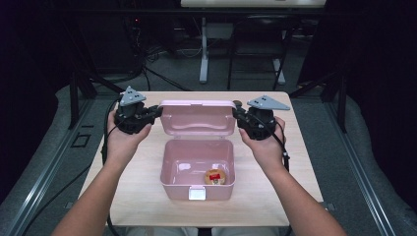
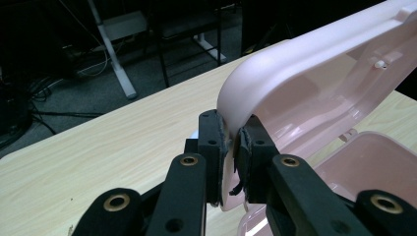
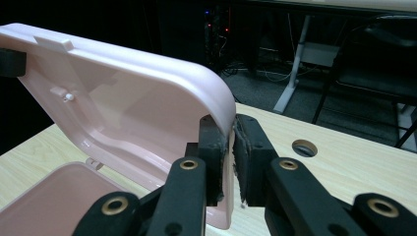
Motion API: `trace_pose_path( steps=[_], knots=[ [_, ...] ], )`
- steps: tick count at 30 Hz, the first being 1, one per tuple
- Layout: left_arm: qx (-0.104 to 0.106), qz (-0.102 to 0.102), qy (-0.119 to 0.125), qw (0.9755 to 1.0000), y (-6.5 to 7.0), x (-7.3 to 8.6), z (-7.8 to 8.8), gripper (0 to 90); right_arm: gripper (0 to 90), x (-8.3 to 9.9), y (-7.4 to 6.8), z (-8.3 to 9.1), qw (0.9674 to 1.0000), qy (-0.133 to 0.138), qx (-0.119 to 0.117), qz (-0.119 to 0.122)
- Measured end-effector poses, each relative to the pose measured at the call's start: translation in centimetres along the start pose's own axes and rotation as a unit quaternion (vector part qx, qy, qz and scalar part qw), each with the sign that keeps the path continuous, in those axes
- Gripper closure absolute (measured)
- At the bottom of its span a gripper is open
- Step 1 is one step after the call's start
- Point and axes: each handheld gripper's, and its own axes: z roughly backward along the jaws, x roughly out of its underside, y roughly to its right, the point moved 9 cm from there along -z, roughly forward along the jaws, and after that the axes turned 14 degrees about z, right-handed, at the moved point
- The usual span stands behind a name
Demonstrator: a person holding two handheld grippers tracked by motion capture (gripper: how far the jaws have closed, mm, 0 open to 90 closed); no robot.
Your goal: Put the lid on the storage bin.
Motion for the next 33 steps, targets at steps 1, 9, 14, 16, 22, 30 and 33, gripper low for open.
trace_pose_path(
  steps=[1, 9, 14, 16, 22, 30, 33],
  knots=[
    [0.0, 0.0, 0.0, 1.0, 0.01, 0.01, 0.02, 81.6, 81.5, -0.04, 0.01, 0.03, 1.0, 0.0, 0.0, 0.001],
    [0.001, 0.001, 0.0, 1.0, 0.13, 0.14, 0.21, 81.6, 81.2, -0.22, -0.1, 0.37, 1.0, 0.001, -0.001, 0.001],
    [0.006, 0.002, -0.002, 1.0, 0.18, 0.3, 0.39, 81.3, 81.1, -0.13, -0.2, 0.5, 1.0, 0.004, 0.0, -0.002],
    [0.008, 0.003, -0.002, 1.0, 0.22, 0.36, 0.45, 81.1, 81.0, -0.1, -0.23, 0.54, 1.0, 0.005, -0.001, -0.003],
    [0.012, 0.005, -0.002, 0.9999, 0.34, 0.53, 0.65, 80.7, 80.8, 0.02, -0.36, 0.71, 1.0, 0.008, 0.0, -0.005],
    [0.012, 0.003, -0.002, 0.9999, 0.47, 0.77, 0.94, 80.6, 80.1, 0.27, -0.62, 0.95, 0.9999, 0.008, -0.004, -0.009],
    [0.014, 0.003, -0.001, 0.9999, 0.5, 0.84, 1.01, 80.5, 79.7, 0.36, -0.72, 0.95, 0.9999, 0.01, -0.006, -0.011]
  ],
)
